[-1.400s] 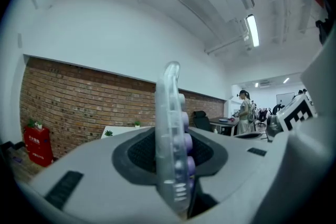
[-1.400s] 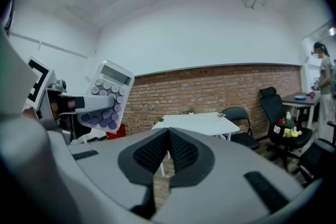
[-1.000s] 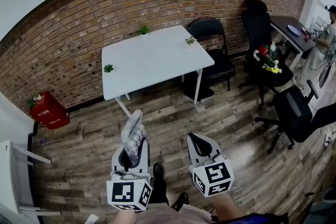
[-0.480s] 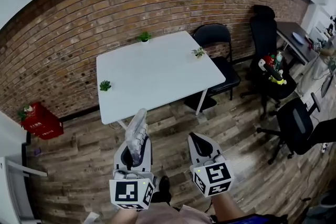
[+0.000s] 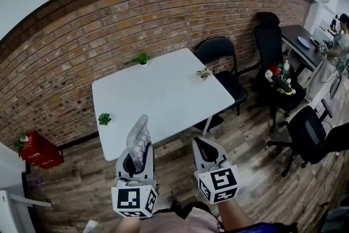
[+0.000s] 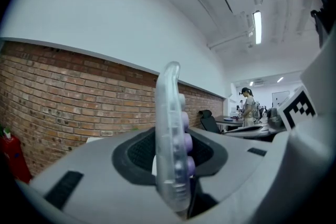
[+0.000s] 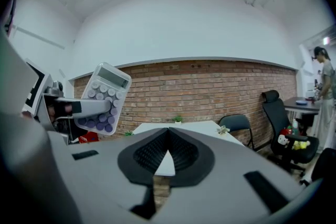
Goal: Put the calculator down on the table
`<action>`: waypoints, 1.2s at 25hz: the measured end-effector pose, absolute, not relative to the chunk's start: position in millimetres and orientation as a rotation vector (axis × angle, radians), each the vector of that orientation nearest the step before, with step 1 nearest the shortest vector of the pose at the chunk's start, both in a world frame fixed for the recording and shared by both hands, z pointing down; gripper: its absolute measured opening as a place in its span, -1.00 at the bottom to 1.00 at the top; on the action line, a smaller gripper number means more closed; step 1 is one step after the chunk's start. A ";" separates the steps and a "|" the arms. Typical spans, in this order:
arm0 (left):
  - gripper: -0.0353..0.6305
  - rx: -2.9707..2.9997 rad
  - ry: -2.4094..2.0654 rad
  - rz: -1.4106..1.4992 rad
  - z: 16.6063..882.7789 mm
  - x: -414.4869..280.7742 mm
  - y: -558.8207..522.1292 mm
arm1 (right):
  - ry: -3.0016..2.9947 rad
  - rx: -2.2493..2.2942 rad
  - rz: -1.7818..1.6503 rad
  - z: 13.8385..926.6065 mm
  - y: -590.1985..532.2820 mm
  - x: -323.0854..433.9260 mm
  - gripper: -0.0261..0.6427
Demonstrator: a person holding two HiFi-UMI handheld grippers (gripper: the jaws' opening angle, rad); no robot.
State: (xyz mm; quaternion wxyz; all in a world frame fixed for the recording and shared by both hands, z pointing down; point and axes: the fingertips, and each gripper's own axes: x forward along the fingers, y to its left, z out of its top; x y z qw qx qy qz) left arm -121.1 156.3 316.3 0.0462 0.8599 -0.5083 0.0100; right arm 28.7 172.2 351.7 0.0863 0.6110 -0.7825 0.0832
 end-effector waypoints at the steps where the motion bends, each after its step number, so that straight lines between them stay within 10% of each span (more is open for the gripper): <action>1: -0.47 2.621 -1.548 0.035 318.7 -120.0 149.4 | -2.328 1.821 0.251 353.0 166.6 30.1 -0.92; 30: -0.47 2.476 -1.722 0.179 332.4 9.4 -101.4 | -2.512 1.608 0.347 372.6 -113.9 151.2 -0.92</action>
